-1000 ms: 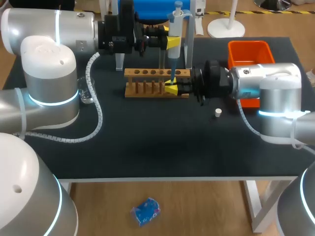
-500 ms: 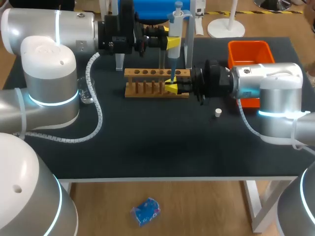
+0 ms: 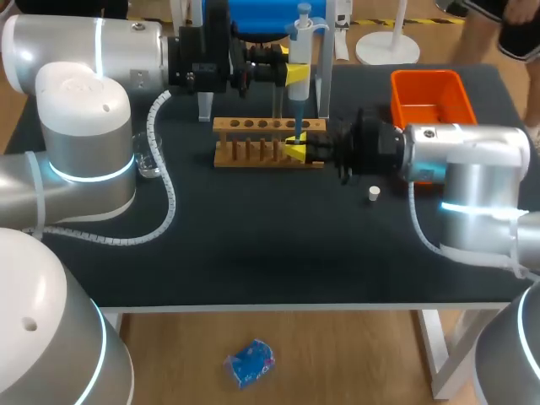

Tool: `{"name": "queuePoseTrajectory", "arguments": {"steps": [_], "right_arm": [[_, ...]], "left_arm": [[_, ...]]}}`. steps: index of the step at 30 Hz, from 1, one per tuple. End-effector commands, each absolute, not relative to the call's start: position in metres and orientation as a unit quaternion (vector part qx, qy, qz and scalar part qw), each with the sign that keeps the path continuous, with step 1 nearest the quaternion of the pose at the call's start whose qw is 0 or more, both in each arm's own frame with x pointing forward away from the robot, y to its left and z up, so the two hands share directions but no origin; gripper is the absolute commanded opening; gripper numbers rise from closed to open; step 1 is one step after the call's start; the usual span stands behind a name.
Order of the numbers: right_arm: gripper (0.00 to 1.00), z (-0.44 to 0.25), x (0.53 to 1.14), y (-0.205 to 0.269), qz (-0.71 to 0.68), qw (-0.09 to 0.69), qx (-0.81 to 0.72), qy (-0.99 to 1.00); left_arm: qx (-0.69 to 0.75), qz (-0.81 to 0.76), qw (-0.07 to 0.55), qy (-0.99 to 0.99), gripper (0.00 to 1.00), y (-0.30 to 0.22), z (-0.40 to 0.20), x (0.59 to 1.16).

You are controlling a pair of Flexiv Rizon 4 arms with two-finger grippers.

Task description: Invert the test tube, pick up the pipette, mount the tip to pipette, aspirate from beaker and dispense into the tube, eject the tip, return the pipette, and cap with the stopper.

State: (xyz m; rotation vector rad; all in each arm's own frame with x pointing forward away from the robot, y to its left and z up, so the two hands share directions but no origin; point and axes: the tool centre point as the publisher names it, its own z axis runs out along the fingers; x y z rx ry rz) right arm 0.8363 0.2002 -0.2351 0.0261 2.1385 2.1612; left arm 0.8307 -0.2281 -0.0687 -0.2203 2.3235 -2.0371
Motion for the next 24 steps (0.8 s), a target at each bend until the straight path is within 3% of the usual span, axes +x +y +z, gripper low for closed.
{"name": "queuePoseTrajectory", "arguments": {"steps": [1,15,16,17,24], "right_arm": [[0.0,-0.223,0.832,0.2,0.711,0.07,0.026,0.7],[0.0,-0.222,0.833,0.202,0.71,0.065,0.034,0.7],[0.31,-0.223,0.833,0.201,0.71,0.06,0.034,0.7],[1.0,-0.223,0.833,0.201,0.707,0.059,0.032,0.704],[1.0,-0.231,0.83,0.195,0.691,0.027,0.043,0.721]], "left_arm": [[-0.071,-0.658,0.021,0.75,0.0,-0.228,-0.078,0.831],[-0.071,-0.658,0.021,0.75,0.0,-0.228,-0.078,0.831],[-0.071,-0.658,0.021,0.75,0.0,-0.228,-0.078,0.831],[-0.071,-0.658,0.021,0.75,0.0,-0.228,-0.078,0.831],[-0.071,-0.658,0.021,0.75,0.0,-0.228,-0.078,0.831]]}}
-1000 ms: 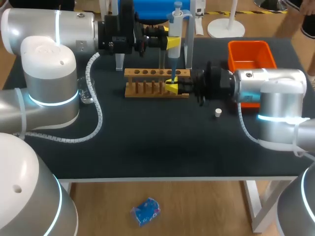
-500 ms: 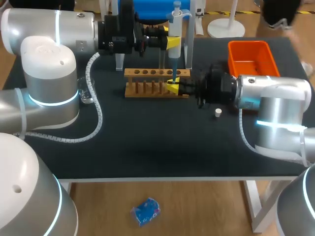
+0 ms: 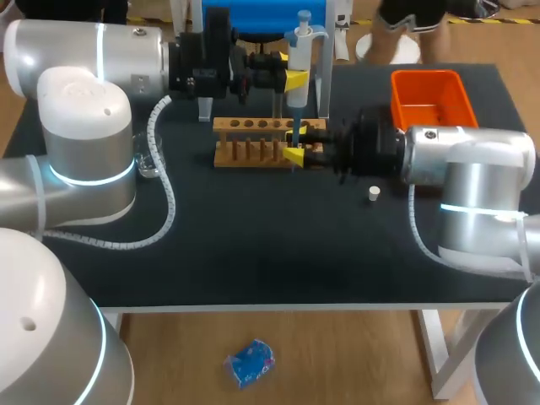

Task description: Invert the test tube, pick up the pipette, mount the tip to pipette, aspirate from beaker and dispense into the tube, eject the tip, return the pipette, and cap with the stopper.

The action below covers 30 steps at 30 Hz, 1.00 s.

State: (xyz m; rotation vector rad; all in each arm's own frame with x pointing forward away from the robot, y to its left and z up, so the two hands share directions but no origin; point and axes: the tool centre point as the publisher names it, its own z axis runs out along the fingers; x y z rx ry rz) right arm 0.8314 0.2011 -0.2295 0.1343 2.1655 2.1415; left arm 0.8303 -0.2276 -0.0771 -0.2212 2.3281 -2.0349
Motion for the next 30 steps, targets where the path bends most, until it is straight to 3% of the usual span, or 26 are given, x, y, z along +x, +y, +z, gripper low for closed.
{"name": "queuePoseTrajectory", "arguments": {"steps": [1,11,30], "right_arm": [[1.0,-0.234,0.83,0.194,0.689,0.019,0.043,0.723],[1.0,-0.236,0.826,0.177,0.662,-0.051,-0.022,0.748],[1.0,-0.232,0.805,0.129,0.604,-0.108,-0.073,0.786]], "left_arm": [[-0.071,-0.658,0.021,0.75,0.0,-0.228,-0.078,0.831],[-0.071,-0.658,0.021,0.75,0.0,-0.228,-0.078,0.831],[-0.071,-0.658,0.021,0.75,0.0,-0.228,-0.078,0.831]]}}
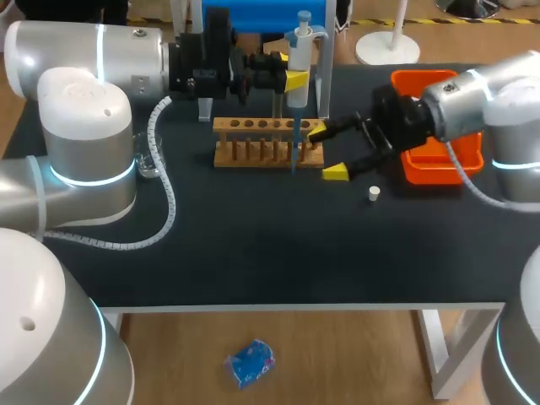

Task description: Invert the test tube, pick up the pipette, mount the tip to pipette, aspirate from beaker and dispense into the tube, eject the tip, return the pipette, and cap with the stopper.

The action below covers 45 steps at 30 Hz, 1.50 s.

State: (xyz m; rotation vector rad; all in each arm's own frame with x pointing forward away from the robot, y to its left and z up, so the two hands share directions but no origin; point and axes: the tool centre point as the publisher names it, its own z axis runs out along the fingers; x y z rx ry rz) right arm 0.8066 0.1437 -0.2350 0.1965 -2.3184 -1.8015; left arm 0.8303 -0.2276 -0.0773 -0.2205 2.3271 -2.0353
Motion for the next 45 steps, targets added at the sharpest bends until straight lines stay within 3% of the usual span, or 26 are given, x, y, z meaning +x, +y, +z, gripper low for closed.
{"name": "queuePoseTrajectory", "arguments": {"steps": [1,16,34,45], "right_arm": [[1.0,-0.232,0.805,0.127,-0.596,0.109,0.077,-0.792],[1.0,-0.233,0.806,0.119,-0.58,0.088,0.078,-0.806],[1.0,-0.233,0.806,0.119,-0.58,0.088,0.078,-0.806],[1.0,-0.233,0.806,0.119,-0.58,0.088,0.078,-0.806]], "left_arm": [[-0.071,-0.658,0.021,0.75,0.0,-0.228,-0.078,0.831],[-0.071,-0.658,0.021,0.75,0.0,-0.228,-0.078,0.831],[-0.132,-0.64,0.11,0.749,0.0,-0.127,-0.078,0.846],[-0.132,-0.64,0.11,0.749,0.0,-0.127,-0.078,0.846]]}}
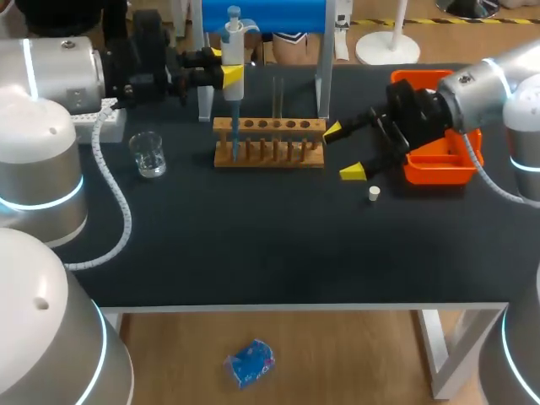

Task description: Invert the test tube, pick up the pipette, mount the tip to pipette, aspirate from beaker and dispense into the tube, eject the tip, return the pipette, and cap with the stopper.

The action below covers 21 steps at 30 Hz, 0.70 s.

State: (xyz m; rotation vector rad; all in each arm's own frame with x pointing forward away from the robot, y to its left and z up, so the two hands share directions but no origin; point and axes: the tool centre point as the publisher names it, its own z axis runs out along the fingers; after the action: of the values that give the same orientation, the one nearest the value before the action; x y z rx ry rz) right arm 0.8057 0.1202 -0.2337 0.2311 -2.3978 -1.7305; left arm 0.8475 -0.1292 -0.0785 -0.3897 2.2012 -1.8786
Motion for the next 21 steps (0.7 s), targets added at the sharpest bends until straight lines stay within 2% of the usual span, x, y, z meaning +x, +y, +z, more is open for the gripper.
{"name": "queuePoseTrajectory", "arguments": {"steps": [1,6,9,21], "right_arm": [[1.0,-0.233,0.806,0.119,-0.58,0.088,0.078,-0.806],[1.0,-0.233,0.806,0.119,-0.58,0.088,0.078,-0.806],[1.0,-0.236,0.803,0.129,-0.557,0.061,0.049,-0.827],[1.0,-0.238,0.789,0.196,-0.509,-0.022,-0.011,-0.86]], "left_arm": [[-0.132,-0.64,0.11,0.749,0.0,-0.127,-0.078,0.846],[-0.132,-0.64,0.11,0.749,0.0,-0.127,-0.078,0.846],[-0.137,-0.638,0.117,0.748,0.0,-0.121,-0.078,0.851],[-0.166,-0.642,0.155,0.733,0.0,-0.05,-0.074,0.862]]}}
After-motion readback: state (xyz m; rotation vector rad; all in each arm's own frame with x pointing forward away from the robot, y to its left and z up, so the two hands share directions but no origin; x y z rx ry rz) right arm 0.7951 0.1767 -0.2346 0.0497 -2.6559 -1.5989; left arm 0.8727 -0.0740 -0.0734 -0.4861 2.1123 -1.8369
